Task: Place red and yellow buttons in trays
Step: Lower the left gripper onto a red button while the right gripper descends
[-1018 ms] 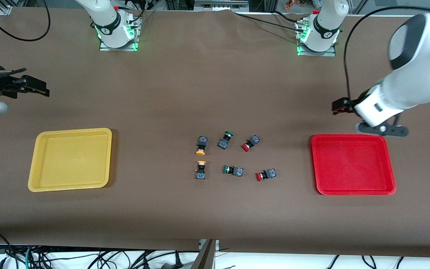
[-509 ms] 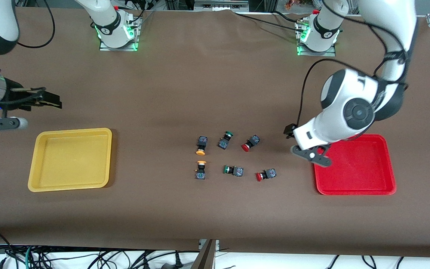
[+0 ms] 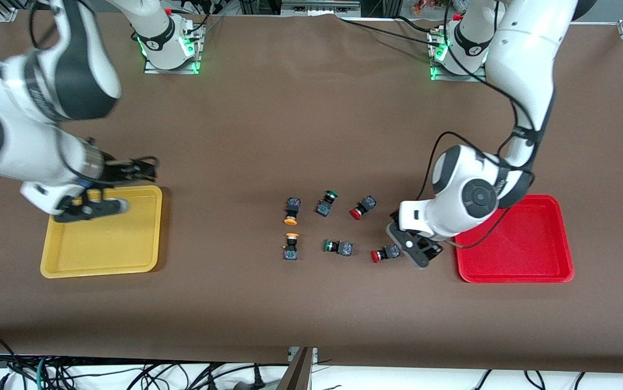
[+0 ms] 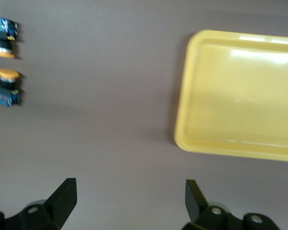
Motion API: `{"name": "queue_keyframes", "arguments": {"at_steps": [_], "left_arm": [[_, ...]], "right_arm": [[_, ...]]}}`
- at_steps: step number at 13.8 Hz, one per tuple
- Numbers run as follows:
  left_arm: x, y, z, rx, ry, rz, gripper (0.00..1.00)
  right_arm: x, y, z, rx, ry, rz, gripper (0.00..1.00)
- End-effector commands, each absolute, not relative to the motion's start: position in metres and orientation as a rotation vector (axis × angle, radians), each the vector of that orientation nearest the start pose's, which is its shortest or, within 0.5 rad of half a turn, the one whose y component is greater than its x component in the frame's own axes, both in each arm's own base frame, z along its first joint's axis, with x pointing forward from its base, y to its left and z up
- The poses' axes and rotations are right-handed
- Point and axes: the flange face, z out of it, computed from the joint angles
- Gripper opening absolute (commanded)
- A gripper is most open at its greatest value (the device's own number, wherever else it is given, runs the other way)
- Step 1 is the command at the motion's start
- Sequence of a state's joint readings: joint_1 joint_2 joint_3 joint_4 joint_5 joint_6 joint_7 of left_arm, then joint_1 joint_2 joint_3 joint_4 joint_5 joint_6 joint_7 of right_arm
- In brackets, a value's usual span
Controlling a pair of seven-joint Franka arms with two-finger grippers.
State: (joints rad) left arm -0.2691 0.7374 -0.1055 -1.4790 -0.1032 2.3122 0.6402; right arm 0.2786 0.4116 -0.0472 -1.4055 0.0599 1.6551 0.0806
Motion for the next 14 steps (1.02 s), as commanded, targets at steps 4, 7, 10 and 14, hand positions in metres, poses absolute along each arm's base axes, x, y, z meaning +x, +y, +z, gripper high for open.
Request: {"name": "queue_keyframes", "arguments": {"at_steps": [4,7,10,14], "left_arm": [[0.687,-0.287,0.182,-2.824,1.562,-0.368,1.0],[0.687,-0.287,0.178,-2.823,1.563,-0.363,1.0],[0.685,-0.284,0.167,-2.836,1.556,-0.342,0.76],[0.687,-0.277,0.168,-2.848,1.536,-0.339,0.16]], "right_arm": [[0.646,0.286,0.361,-3.138,0.033,0.158,1.0],[0.637,0.335,0.313,-3.136,0.094,0.105,1.0],[0.62,0.386,0.27,-3.114,0.251,0.038,1.0],[0.599,0.433,0.226,-3.064,0.385,-0.049,1.0]]}}
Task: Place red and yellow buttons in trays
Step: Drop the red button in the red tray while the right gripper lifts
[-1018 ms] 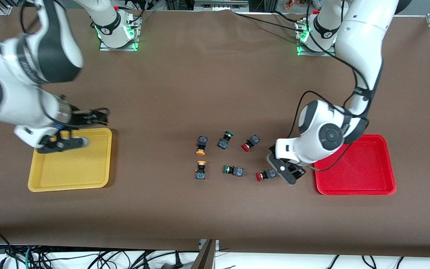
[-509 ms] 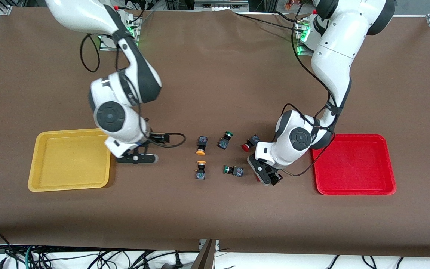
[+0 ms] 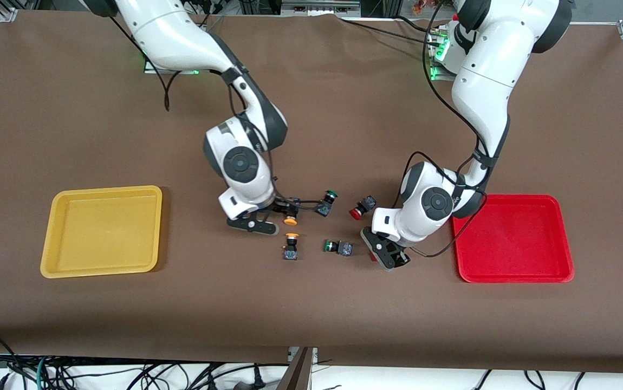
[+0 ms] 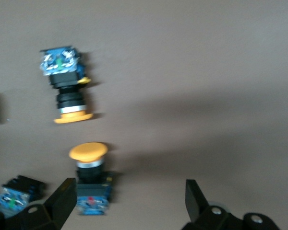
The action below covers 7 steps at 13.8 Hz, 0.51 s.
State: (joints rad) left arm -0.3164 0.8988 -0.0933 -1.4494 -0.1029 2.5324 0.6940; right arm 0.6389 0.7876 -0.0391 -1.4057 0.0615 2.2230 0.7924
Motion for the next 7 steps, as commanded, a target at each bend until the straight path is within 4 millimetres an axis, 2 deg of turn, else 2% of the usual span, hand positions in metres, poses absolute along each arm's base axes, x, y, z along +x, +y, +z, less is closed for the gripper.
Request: {"name": "queue_keyframes", "arguments": {"at_steps": [1,3,5,6,7], "left_arm": [[0.688,-0.276,0.171,-2.849,1.532,-0.346,0.09],[0.693,-0.269,0.181,-2.846,1.521,-0.355,0.07],[0.698,-0.258,0.215,-2.849,1.505,-0.363,0.08],[0.702,-0.241,0.226,-2.87,1.483,-0.323,0.08],[0.708,-0.215,0.239,-2.897,1.447,-0.276,0.08]], "right_arm": [[0.597,0.436,0.22,-3.062,0.382,-0.053,1.0],[0.584,0.45,0.202,-3.076,0.342,-0.043,1.0],[0.58,0.454,0.193,-3.08,0.331,-0.041,1.0],[0.579,0.454,0.189,-3.085,0.327,-0.034,1.0],[0.577,0.456,0.186,-3.088,0.322,-0.031,0.96]]}}
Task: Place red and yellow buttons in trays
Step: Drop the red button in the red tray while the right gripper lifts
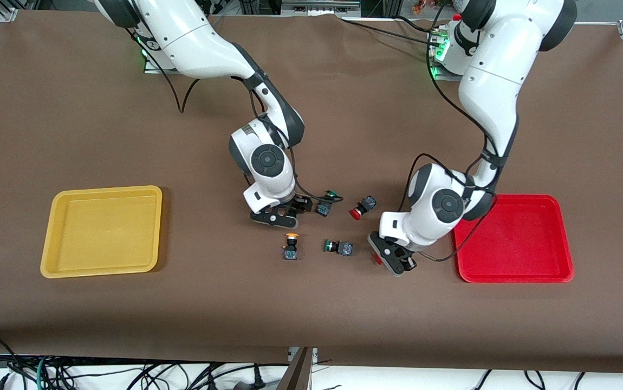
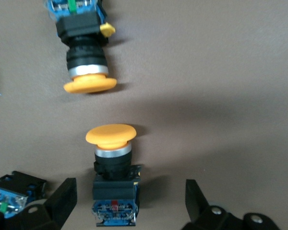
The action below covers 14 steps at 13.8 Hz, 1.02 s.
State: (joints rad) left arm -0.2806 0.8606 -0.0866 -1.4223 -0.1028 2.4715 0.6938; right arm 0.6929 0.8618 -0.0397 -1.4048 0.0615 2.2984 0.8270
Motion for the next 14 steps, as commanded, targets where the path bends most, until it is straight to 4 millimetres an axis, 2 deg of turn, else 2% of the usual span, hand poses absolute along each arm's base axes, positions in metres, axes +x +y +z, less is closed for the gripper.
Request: {"name": "queue_keyframes", "arguments": {"at_steps": [1,3,5,7,9,10,11,12,13,14], "left_arm": [[0.708,-0.2,0.253,-2.917,1.434,-0.219,0.08],[0.709,-0.158,0.276,-2.933,1.455,-0.096,0.08],[0.711,-0.104,0.279,-2.932,1.497,-0.025,0.08],[0.708,-0.059,0.272,-2.945,1.529,0.059,0.08],[0.704,-0.026,0.258,-2.949,1.555,0.092,0.08],[0.699,-0.013,0.245,-2.958,1.564,0.124,0.08],[0.689,-0.004,0.218,-2.999,1.551,0.188,0.08],[0.682,0.006,0.199,-3.03,1.531,0.231,0.08],[0.681,0.006,0.197,-3.035,1.528,0.237,0.11],[0.681,0.007,0.198,-3.034,1.526,0.236,0.22]], "right_arm": [[0.575,0.458,0.184,-3.09,0.308,-0.029,0.84],[0.575,0.458,0.183,-3.094,0.288,-0.025,0.36],[0.575,0.458,0.186,-3.091,0.279,-0.03,0.0],[0.576,0.459,0.191,-3.087,0.276,-0.037,0.0],[0.586,0.45,0.204,-3.081,0.267,-0.05,0.0],[0.598,0.436,0.214,-3.078,0.239,-0.066,0.0],[0.611,0.416,0.217,-3.088,0.209,-0.056,0.0],[0.621,0.398,0.228,-3.101,0.169,-0.037,0.0],[0.633,0.374,0.232,-3.12,0.135,-0.005,0.0],[0.645,0.346,0.243,-3.131,0.117,0.024,0.0]]}}
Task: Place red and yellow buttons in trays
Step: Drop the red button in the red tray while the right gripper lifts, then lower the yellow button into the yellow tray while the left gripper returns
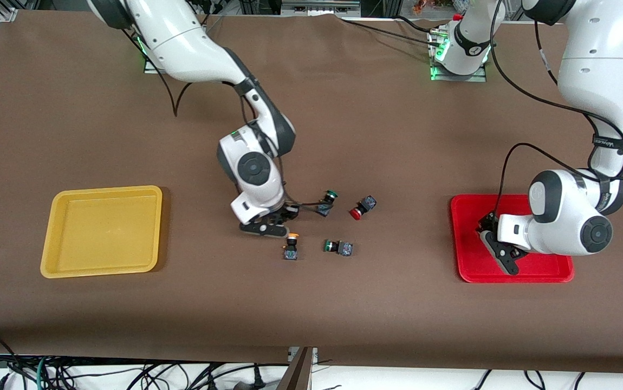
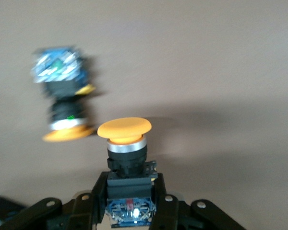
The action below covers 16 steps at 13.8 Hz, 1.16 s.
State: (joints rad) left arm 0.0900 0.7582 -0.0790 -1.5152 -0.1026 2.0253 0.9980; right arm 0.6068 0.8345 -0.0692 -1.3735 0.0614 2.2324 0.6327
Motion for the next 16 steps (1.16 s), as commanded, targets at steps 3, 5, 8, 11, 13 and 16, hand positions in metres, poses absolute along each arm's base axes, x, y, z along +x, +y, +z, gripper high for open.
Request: {"name": "queue_keyframes", "arguments": {"at_steps": [3,5,8,11,13,16], "left_arm": [[0.684,0.006,0.207,-3.02,1.541,0.217,1.0],[0.686,-0.002,0.234,-3.027,1.522,0.21,1.0],[0.678,-0.059,0.279,-3.137,1.298,0.301,1.0],[0.669,-0.134,0.287,-3.239,1.078,0.339,1.0],[0.658,-0.194,0.283,-3.237,0.996,0.322,1.0],[0.631,-0.266,0.247,-3.187,0.863,0.29,1.0]], "right_arm": [[0.673,0.246,0.267,-3.166,-0.036,0.182,0.0],[0.687,0.175,0.281,-3.187,-0.161,0.247,0.0],[0.692,0.071,0.287,-3.211,-0.366,0.3,0.0],[0.679,-0.02,0.279,-3.192,-0.298,0.356,0.0],[0.674,-0.058,0.271,-3.185,-0.262,0.368,0.0],[0.667,-0.111,0.248,-3.195,-0.225,0.331,0.0]]}}
